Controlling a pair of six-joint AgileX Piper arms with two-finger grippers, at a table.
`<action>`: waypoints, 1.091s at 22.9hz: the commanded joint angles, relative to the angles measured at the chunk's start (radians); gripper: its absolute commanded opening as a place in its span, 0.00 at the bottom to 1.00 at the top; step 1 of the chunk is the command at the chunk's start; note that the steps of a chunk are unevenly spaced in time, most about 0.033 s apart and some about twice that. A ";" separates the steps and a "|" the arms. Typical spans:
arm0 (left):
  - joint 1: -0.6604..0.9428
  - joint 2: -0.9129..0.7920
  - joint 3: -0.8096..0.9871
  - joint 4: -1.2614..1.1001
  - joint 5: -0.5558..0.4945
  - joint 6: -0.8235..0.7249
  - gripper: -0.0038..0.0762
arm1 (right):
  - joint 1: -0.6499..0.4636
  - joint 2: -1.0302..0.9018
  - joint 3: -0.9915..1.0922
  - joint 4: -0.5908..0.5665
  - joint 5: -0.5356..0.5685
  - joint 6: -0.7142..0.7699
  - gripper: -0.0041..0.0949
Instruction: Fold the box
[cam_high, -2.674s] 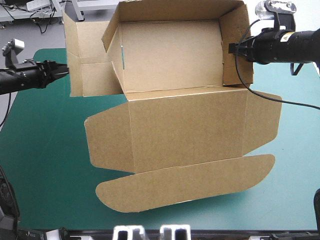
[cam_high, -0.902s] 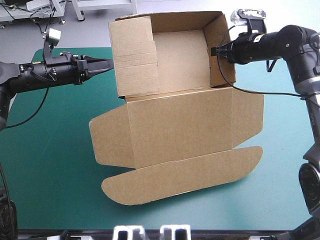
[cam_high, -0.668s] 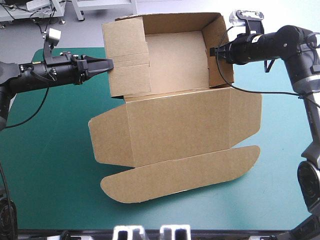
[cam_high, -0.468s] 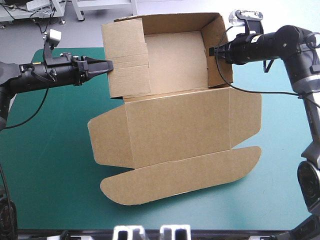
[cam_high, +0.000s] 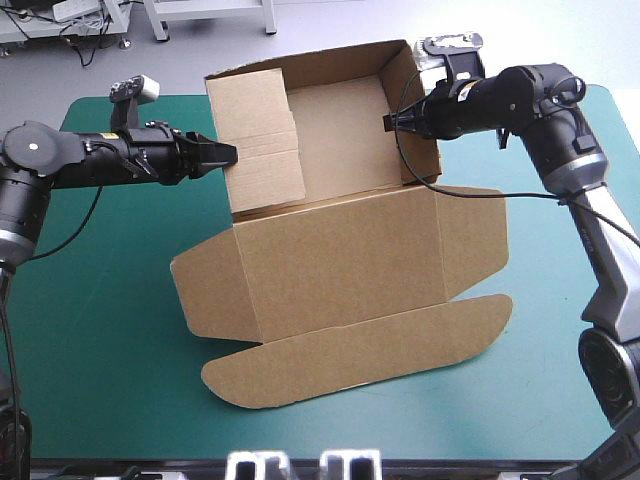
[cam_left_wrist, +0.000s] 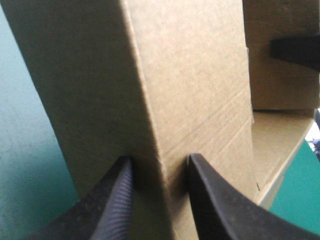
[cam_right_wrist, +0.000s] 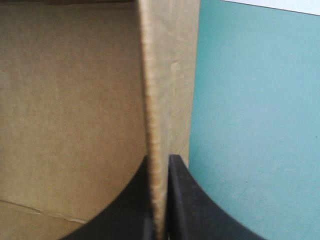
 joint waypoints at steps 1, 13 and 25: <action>-0.029 -0.032 -0.028 0.001 -0.086 -0.065 0.36 | 0.035 -0.051 -0.030 0.091 -0.044 0.023 0.04; -0.173 0.038 -0.028 0.394 -0.194 -0.253 0.17 | 0.227 -0.053 -0.030 -0.047 -0.032 0.199 0.04; -0.174 0.047 -0.039 0.501 -0.105 -0.291 0.04 | 0.230 -0.096 -0.030 -0.044 0.075 0.251 0.04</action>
